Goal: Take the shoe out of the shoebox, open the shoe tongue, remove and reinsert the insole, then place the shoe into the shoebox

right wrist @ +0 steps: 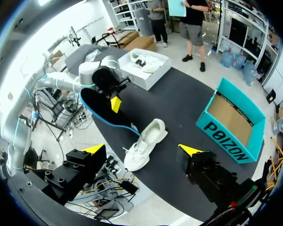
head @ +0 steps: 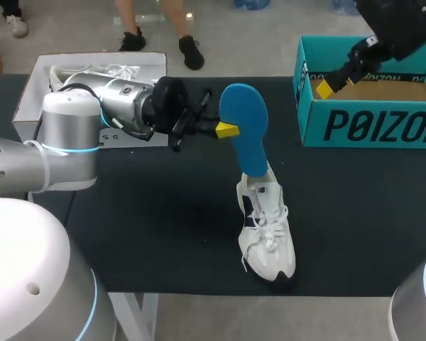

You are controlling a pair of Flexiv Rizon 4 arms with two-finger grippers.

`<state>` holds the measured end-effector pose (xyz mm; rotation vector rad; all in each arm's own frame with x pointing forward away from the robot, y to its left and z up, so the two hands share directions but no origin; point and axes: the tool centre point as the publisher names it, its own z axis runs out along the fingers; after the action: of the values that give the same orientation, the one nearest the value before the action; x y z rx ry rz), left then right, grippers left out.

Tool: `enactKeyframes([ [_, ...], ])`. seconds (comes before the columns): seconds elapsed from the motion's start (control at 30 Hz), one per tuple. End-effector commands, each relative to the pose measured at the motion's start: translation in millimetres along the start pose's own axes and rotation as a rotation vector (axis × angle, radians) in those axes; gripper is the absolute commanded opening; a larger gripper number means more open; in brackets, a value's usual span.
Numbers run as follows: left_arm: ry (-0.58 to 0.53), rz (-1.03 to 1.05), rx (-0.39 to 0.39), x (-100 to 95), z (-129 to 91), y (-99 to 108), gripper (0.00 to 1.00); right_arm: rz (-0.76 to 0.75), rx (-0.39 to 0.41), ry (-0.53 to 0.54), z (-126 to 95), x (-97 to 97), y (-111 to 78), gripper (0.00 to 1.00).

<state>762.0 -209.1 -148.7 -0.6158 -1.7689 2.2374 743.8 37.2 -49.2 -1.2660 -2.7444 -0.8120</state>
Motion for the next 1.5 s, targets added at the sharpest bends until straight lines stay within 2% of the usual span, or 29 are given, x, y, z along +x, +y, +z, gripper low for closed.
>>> enactKeyframes([
  [0.03,0.012,0.007,0.007,-3.6,-2,4,0.0,0.002,0.004,0.0,1,-0.4,2.2,1.0],
  [0.43,0.012,0.007,0.007,-3.6,-2,4,0.0,0.002,0.004,0.0,1,-0.4,2.2,1.0],
  [0.6,-0.024,-0.229,0.056,-23.8,-4,3,0.0,0.002,0.004,0.0,1,-0.4,2.2,1.0],
  [0.77,-0.065,-0.435,0.033,-33.1,-3,3,0.0,0.002,0.004,0.0,1,-0.4,2.2,1.0],
  [0.8,-0.057,-0.434,0.05,-33.7,-3,3,0.0,0.002,0.004,0.0,1,-0.4,2.2,1.0],
  [0.87,-0.108,-0.474,0.008,-34.6,-3,-1,0.0,0.002,0.004,0.0,1,-0.4,2.2,1.0],
  [0.97,-0.143,-0.527,0.002,-34.7,-5,-6,0.0,0.002,0.004,0.0,1,-0.4,2.2,1.0],
  [1.13,-0.183,-0.596,0.018,-33.0,-10,-12,0.0,0.002,0.004,0.0,1,-0.4,2.2,1.0],
  [1.2,-0.2,-0.696,-0.004,-35.0,-11,-10,0.0,0.002,0.004,0.0,1,-0.4,2.2,1.0],
  [1.27,-0.211,-0.719,0.007,-34.2,-11,-9,0.0,0.002,0.004,0.0,1,-0.4,2.2,1.0],
  [1.3,-0.23,-0.759,-0.015,-36.0,-11,-5,0.0,0.002,0.004,0.0,1,-0.4,2.2,1.0],
  [1.4,-0.166,-0.752,0.027,-37.6,-11,-3,0.0,0.002,0.004,0.0,1,-0.4,2.2,1.0],
  [1.5,-0.166,-0.752,0.027,-37.6,-11,-3,0.0,0.002,0.004,0.0,1,-0.4,2.2,1.0],
])
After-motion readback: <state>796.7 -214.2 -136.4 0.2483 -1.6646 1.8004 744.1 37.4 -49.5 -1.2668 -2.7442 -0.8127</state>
